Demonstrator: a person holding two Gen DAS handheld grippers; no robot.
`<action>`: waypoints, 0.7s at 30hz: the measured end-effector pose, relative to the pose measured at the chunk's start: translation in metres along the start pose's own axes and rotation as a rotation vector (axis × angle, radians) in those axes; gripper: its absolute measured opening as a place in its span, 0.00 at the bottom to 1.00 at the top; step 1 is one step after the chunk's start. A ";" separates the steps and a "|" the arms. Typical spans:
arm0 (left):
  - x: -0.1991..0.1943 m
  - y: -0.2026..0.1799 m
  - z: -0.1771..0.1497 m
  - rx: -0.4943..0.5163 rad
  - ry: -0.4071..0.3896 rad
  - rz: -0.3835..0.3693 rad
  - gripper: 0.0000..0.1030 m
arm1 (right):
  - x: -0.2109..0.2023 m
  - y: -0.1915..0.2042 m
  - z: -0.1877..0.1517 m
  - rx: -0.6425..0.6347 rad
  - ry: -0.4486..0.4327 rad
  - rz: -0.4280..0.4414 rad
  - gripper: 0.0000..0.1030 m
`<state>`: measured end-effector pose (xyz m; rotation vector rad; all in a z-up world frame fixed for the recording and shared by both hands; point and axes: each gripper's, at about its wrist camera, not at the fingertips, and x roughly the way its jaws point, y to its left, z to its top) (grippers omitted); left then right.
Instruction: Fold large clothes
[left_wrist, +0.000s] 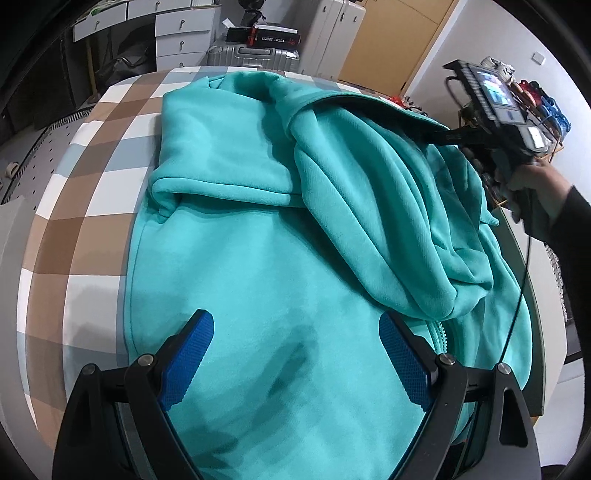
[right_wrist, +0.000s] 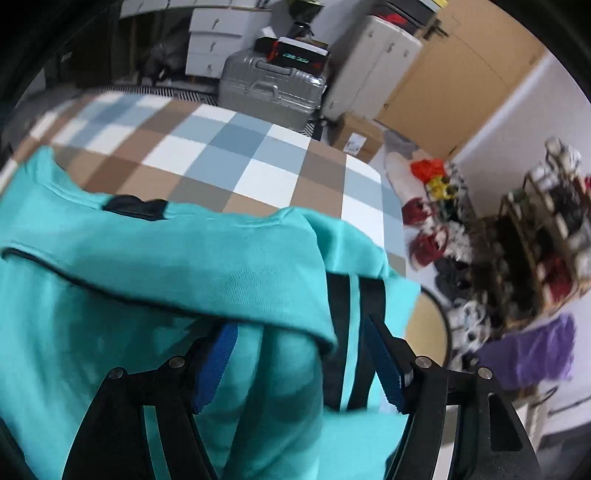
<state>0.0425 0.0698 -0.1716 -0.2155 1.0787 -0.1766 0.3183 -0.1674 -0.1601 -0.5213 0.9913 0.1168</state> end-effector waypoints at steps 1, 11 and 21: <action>0.001 -0.001 0.000 0.004 0.001 0.005 0.86 | 0.001 -0.001 0.001 0.004 -0.002 0.018 0.41; 0.010 -0.004 -0.001 0.038 0.019 0.032 0.86 | -0.006 -0.005 -0.043 -0.019 0.037 0.098 0.11; 0.006 0.017 0.005 -0.015 0.019 0.023 0.86 | -0.049 -0.011 -0.038 0.011 0.019 0.214 0.52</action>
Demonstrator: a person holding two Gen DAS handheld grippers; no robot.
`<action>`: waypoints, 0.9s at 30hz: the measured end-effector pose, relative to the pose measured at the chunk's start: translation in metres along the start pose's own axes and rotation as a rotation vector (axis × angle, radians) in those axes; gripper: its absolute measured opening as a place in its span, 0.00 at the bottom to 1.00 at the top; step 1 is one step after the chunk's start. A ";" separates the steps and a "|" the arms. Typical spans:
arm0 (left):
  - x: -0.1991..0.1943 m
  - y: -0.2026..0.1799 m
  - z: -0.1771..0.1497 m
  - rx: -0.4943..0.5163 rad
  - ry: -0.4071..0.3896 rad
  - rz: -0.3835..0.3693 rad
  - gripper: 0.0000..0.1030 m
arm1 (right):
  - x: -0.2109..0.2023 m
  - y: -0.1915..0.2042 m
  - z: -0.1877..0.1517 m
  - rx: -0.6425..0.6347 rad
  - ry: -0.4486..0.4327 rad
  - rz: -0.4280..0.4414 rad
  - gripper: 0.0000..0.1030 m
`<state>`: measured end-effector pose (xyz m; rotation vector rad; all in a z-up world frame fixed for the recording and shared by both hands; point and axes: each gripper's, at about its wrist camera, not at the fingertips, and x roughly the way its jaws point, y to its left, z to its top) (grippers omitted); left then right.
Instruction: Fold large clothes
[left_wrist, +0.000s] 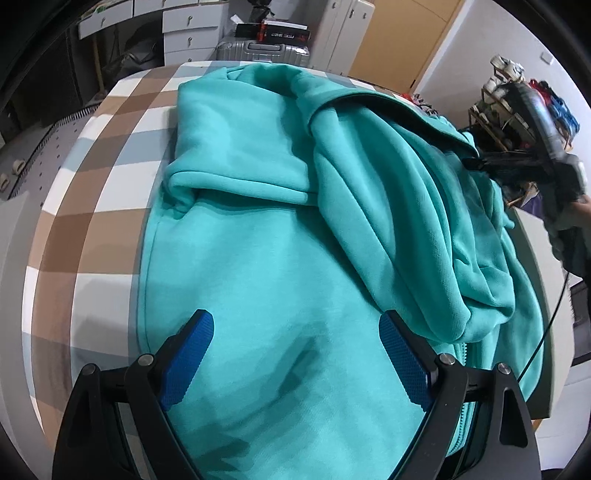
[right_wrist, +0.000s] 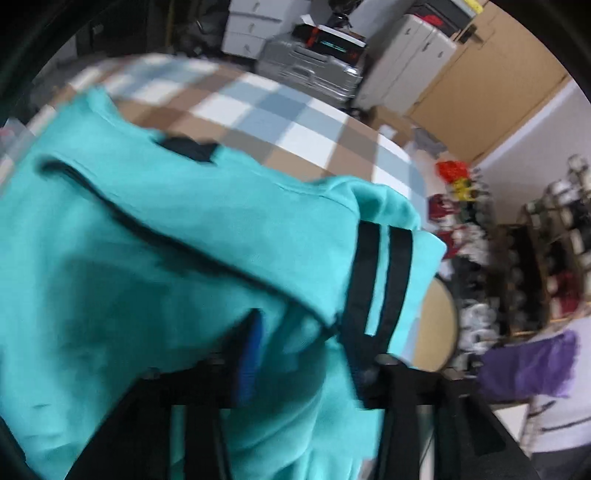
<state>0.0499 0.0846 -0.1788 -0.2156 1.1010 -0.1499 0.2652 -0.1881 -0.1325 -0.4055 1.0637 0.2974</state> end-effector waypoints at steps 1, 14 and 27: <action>-0.001 0.002 0.001 -0.006 0.001 -0.010 0.86 | -0.009 -0.004 0.000 0.052 -0.034 0.064 0.52; -0.001 0.002 0.004 -0.012 -0.005 -0.014 0.86 | 0.064 0.015 0.018 0.265 0.086 0.068 0.29; -0.006 0.007 0.001 -0.034 -0.004 -0.033 0.86 | 0.007 0.074 0.065 0.266 -0.023 0.269 0.39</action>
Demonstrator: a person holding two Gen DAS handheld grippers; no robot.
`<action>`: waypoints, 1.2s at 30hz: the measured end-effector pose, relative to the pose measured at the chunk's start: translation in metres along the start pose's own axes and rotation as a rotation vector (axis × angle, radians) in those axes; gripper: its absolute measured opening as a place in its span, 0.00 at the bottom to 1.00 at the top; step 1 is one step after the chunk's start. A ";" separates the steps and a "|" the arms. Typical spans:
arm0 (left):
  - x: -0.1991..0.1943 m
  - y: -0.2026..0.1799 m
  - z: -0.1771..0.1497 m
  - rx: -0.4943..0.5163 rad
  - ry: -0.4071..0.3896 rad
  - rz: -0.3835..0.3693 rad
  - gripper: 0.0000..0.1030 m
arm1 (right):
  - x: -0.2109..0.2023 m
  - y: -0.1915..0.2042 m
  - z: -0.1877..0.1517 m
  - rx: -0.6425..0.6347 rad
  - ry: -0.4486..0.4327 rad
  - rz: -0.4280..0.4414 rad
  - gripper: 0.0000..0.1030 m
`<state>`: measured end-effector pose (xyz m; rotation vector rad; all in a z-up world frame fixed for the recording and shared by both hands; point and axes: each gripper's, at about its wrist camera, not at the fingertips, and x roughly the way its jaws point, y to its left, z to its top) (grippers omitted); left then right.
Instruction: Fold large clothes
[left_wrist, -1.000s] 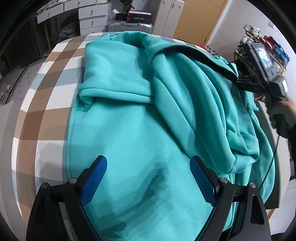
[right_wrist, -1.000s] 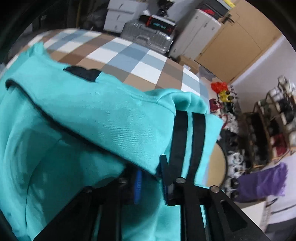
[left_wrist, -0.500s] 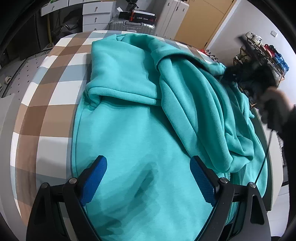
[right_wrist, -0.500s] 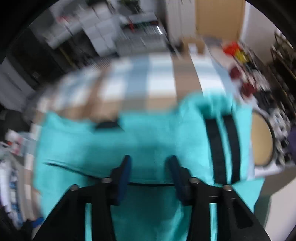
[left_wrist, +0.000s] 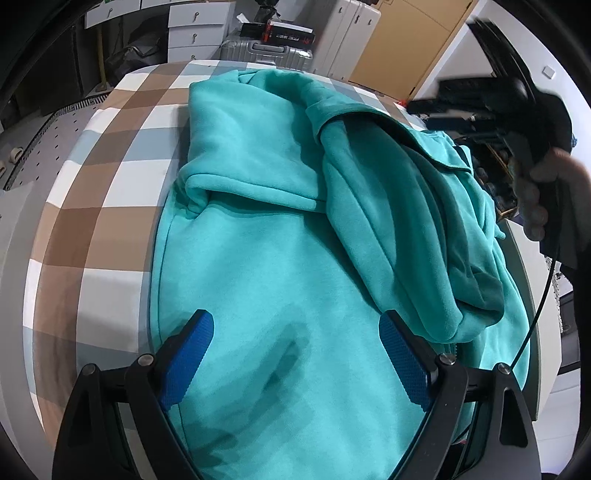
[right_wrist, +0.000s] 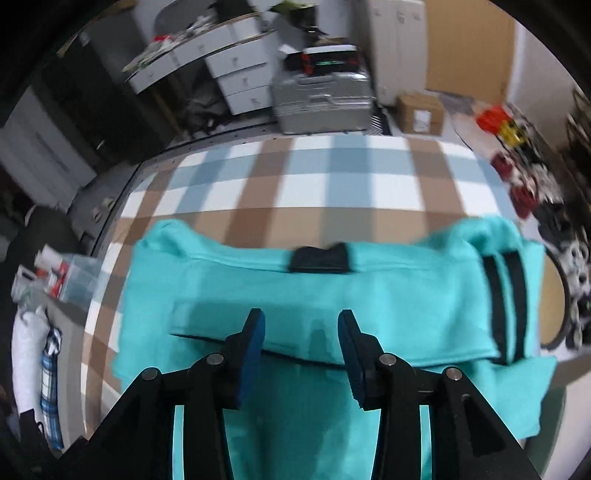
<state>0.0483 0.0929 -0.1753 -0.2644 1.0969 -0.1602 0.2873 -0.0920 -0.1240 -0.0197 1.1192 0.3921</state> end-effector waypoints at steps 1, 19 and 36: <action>0.000 0.001 0.000 -0.005 0.001 -0.002 0.86 | 0.011 0.011 0.000 -0.003 0.026 0.004 0.39; -0.022 0.030 0.003 -0.102 -0.047 -0.035 0.86 | 0.012 0.076 -0.023 -0.220 0.046 -0.072 0.60; -0.030 0.051 0.008 -0.181 -0.053 -0.076 0.86 | 0.025 0.100 -0.042 -0.368 -0.067 -0.173 0.16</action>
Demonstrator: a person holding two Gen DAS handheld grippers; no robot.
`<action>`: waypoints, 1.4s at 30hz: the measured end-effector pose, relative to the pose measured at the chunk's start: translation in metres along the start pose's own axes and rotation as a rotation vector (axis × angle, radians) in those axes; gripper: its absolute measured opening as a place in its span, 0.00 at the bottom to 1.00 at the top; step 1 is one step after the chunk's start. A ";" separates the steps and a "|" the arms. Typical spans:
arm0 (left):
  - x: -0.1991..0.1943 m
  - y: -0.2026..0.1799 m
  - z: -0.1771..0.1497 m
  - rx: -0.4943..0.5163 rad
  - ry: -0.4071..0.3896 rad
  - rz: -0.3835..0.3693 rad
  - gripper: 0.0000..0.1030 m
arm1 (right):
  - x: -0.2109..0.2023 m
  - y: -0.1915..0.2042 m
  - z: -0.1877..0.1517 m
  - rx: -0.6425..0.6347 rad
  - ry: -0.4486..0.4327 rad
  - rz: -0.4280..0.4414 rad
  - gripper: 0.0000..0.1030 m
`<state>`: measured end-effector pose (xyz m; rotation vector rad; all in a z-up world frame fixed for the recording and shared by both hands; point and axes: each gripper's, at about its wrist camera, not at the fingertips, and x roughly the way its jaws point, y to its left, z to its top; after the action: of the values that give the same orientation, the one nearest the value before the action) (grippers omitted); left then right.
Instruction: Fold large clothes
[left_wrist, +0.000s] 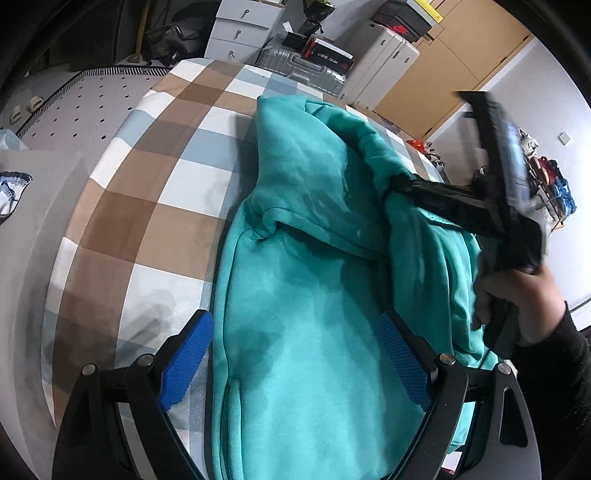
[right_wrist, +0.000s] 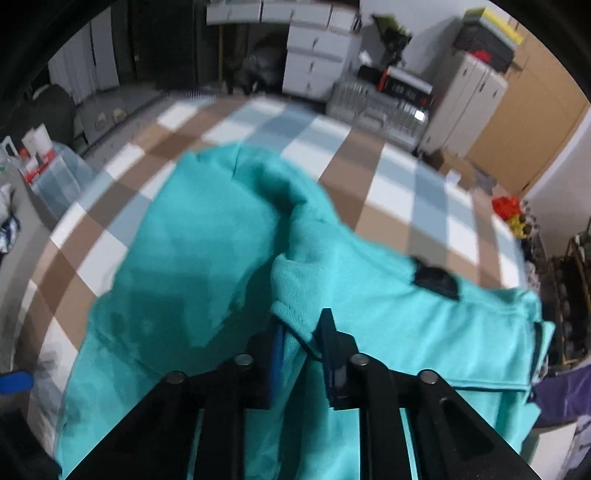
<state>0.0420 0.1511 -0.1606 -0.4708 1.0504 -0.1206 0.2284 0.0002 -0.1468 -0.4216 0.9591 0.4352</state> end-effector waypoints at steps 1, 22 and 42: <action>0.000 0.000 0.000 0.003 -0.002 0.005 0.86 | -0.004 -0.004 -0.002 0.013 0.001 0.024 0.16; 0.012 -0.008 -0.006 0.038 0.030 0.031 0.86 | 0.017 -0.115 -0.037 0.368 0.131 -0.017 0.49; 0.034 -0.067 -0.011 0.136 0.010 -0.019 0.86 | -0.006 -0.109 -0.150 0.468 0.167 0.381 0.43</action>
<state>0.0581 0.0773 -0.1640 -0.3578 1.0403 -0.2097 0.1807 -0.1707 -0.2011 0.1569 1.2708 0.5053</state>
